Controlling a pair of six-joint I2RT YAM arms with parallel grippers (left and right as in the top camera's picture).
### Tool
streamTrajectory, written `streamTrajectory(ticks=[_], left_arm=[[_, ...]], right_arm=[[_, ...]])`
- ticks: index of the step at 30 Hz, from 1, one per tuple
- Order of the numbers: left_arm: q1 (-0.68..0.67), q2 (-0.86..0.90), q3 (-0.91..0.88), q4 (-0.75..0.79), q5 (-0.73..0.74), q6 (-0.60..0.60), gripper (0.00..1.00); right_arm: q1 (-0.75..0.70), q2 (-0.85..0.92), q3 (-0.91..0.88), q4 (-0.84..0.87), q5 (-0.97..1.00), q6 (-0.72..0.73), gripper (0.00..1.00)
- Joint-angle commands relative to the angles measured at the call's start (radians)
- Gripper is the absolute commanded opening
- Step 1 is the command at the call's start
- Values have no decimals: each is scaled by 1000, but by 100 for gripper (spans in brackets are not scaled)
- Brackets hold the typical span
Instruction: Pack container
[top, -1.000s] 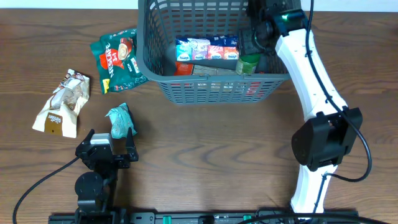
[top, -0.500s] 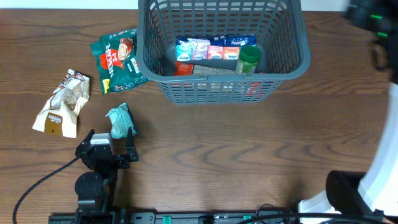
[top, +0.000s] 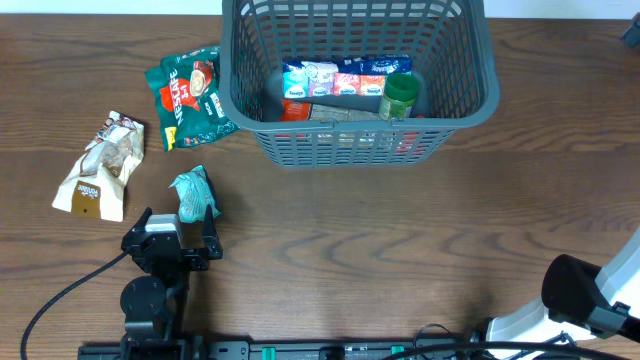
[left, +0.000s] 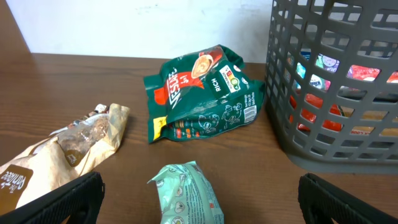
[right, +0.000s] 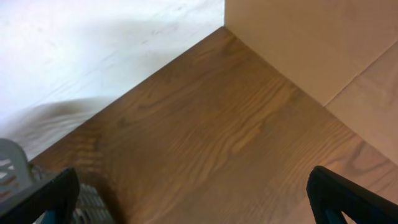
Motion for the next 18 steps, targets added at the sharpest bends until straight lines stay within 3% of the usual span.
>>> streamTrajectory(ticks=[1,18], left_arm=[[5,-6,-24,-8,-5,6,98],[5,-6,-18,-4,45,0,99]], right_arm=[[-3,-10,5,-7,-21,10,99],[-4,-10,5,-25,-21,10,99]])
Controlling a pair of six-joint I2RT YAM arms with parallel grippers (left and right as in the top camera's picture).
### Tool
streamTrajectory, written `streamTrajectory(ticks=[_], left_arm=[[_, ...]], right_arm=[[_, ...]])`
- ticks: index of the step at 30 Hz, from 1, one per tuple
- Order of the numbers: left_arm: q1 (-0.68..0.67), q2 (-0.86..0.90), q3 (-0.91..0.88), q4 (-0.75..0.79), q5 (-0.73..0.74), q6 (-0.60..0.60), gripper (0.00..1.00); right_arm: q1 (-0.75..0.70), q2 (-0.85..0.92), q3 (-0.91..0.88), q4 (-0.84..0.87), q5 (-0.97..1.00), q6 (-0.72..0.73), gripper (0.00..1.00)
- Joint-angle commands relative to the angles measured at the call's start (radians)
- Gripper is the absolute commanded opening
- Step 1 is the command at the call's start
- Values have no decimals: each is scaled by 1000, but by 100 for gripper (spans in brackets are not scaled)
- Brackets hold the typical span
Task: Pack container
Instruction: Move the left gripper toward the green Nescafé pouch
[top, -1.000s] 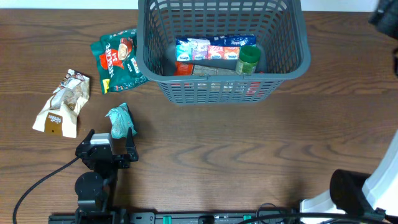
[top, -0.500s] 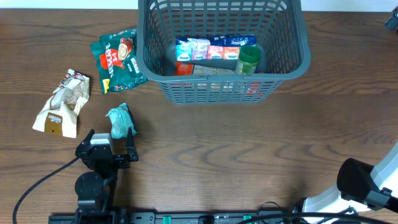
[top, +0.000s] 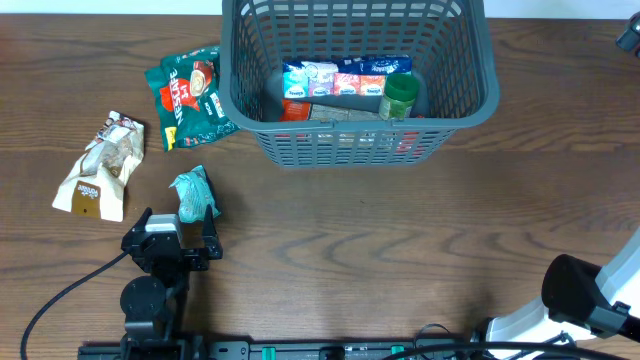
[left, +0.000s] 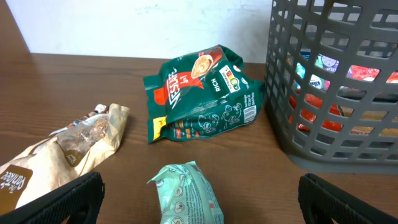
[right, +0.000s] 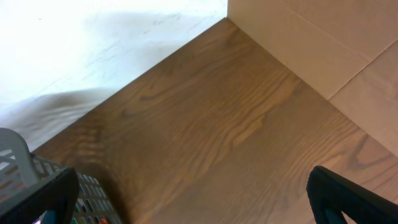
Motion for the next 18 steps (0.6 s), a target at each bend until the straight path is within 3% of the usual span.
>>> streamTrajectory(ticks=[1,8,18], left_arm=[[5,-5,-13,-6,66,-8,98],[6,164,189,-177,64,-153,99],[6,885,892,-418,50,-159,99]], right_arm=[[-4,-10,5,-2,-6,10,99],[-4,-10,5,-2,-6,10,99],[-4,-10,5,-2,-6,10,99]])
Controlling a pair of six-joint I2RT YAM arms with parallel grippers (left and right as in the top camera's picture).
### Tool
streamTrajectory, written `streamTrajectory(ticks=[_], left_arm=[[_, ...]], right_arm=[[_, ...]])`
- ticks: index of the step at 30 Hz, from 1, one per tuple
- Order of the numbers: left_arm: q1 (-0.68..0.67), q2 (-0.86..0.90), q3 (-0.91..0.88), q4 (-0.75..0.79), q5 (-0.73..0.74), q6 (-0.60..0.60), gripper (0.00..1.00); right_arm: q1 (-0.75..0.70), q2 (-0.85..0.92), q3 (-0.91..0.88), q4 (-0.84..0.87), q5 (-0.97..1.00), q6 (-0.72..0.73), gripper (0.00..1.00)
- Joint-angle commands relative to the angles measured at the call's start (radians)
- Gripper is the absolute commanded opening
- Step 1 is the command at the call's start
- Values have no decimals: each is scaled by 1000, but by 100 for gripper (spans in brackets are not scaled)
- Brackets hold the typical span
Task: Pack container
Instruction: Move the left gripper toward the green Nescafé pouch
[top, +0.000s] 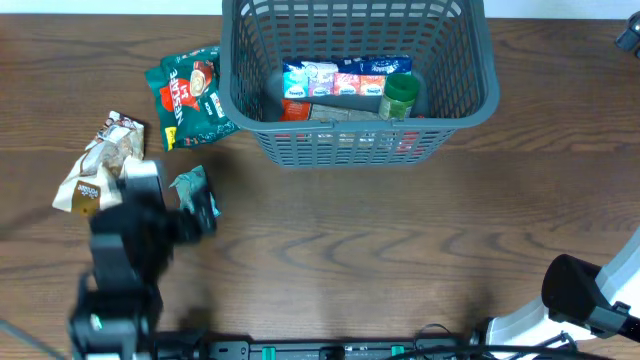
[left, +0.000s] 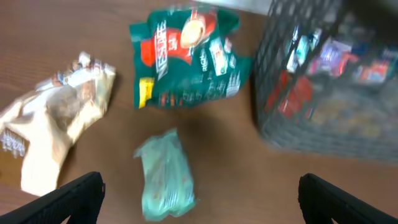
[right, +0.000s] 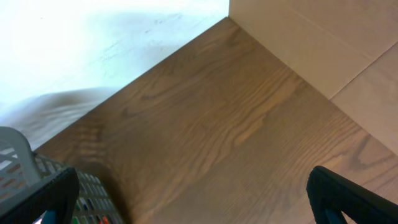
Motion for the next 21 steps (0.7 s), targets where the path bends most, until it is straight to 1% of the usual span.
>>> streamTrajectory(ticks=[1,3,5,9,12,13,16,21], left_arm=[[5,213,256,-25,23,-16,98],[5,316,388,-25,57,-16,99],[5,392,476,-19,59,-16,98],[5,474,526,94,101,-16,99],[11,517,554,99,101,-80,98],[12,543,573,84,101,-100,98],[17,620,658,26,101,-104,98],[46,793,917,-126,101,-129,98]], right_arm=[[-4,-10,5,-2,1,10,99],[-4,-10,5,-2,1,10,99],[-4,-10,5,-2,1,10,99],[-3,-10,5,-2,1,10,99],[-4,-10,5,-2,1,10,99],[-4,-10,5,-2,1,10,99],[-4,-10,5,-2,1,10,99],[-4,-10,5,-2,1,10,99]])
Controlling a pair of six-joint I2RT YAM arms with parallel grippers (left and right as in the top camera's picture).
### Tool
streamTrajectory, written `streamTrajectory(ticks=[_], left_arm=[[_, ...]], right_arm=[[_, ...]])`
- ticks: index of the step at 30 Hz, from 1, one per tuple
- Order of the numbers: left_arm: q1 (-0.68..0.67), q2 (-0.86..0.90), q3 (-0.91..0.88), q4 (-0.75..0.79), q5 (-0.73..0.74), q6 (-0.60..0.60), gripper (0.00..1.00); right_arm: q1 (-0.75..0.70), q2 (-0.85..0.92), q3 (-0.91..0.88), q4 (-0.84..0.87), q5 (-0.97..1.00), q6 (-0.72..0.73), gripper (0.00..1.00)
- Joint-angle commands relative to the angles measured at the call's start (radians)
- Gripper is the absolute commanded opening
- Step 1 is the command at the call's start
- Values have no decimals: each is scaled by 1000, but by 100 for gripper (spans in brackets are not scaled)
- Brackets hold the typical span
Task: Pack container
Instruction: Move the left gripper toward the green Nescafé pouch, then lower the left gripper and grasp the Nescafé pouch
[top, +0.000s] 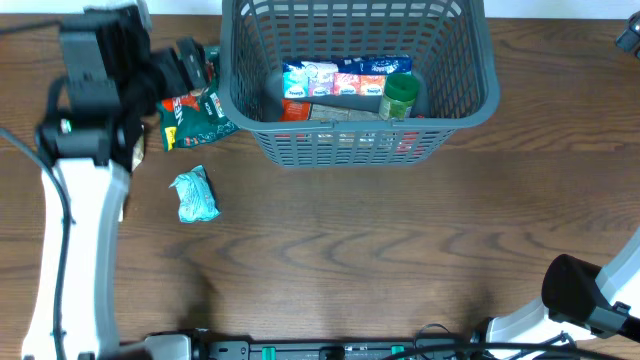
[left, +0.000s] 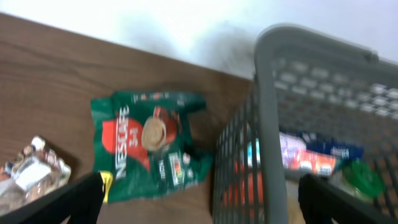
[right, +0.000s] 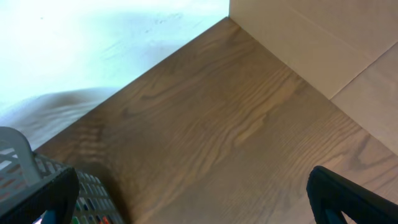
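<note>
The grey basket (top: 360, 130) stands at the back middle and holds a row of snack packs (top: 345, 78) and a green-lidded jar (top: 398, 96). A green Nescafe pack (left: 146, 149) lies left of the basket (left: 323, 93). A teal pack (top: 193, 195) lies further forward, and a tan snack bag (left: 28, 177) lies at the left. My left gripper (top: 188, 62) hangs open and empty high over the Nescafe pack; its fingers (left: 74, 199) show at the bottom corners of its wrist view. My right gripper (right: 193, 208) is open over bare wood, far from the packs.
The right arm's base (top: 590, 300) sits at the front right corner. The left arm (top: 75, 220) stretches along the table's left side and hides most of the tan bag from overhead. In the right wrist view a basket corner (right: 12, 165) shows low at the left.
My left gripper was above the teal pack at the front left. Now it is at the back left over the Nescafe pack, beside the basket. The packs and the right arm have not moved.
At the two oldest moments my left gripper rested low at the table's front, open, just behind the teal pack. Then it was raised over that pack. Now it hangs open over the Nescafe pack. No pack has moved, and the right gripper's view barely shifted.
</note>
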Motion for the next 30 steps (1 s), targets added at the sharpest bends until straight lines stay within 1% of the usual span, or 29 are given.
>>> streamTrajectory(ticks=[1,4,7,9,12,15,18,22,25,30], left_arm=[[29,113,207,-83,10,-32,98],[57,215,350,-170,10,-53,97],[91,294,426,-229,11,-78,98],[110,335,433,-257,22,-80,98],[129,401,433,-291,86,-79,98],[134,469,432,-297,150,-76,98],[130,533,432,-294,210,-45,98],[117,595,432,-295,212,-40,98],[99,632,432,-296,211,1,98],[69,679,432,-296,186,28,98]], right_arm=[[-4,-10,5,-2,1,10,99],[-4,-10,5,-2,1,10,99],[-4,-10,5,-2,1,10,99],[-3,-10,5,-2,1,10,99],[-4,-10,5,-2,1,10,99],[-4,-10,5,-2,1,10,99],[-4,-10,5,-2,0,10,99],[-4,-10,5,-2,1,10,99],[-4,-10,5,-2,1,10,99],[-4,-10,5,-2,1,10,99]])
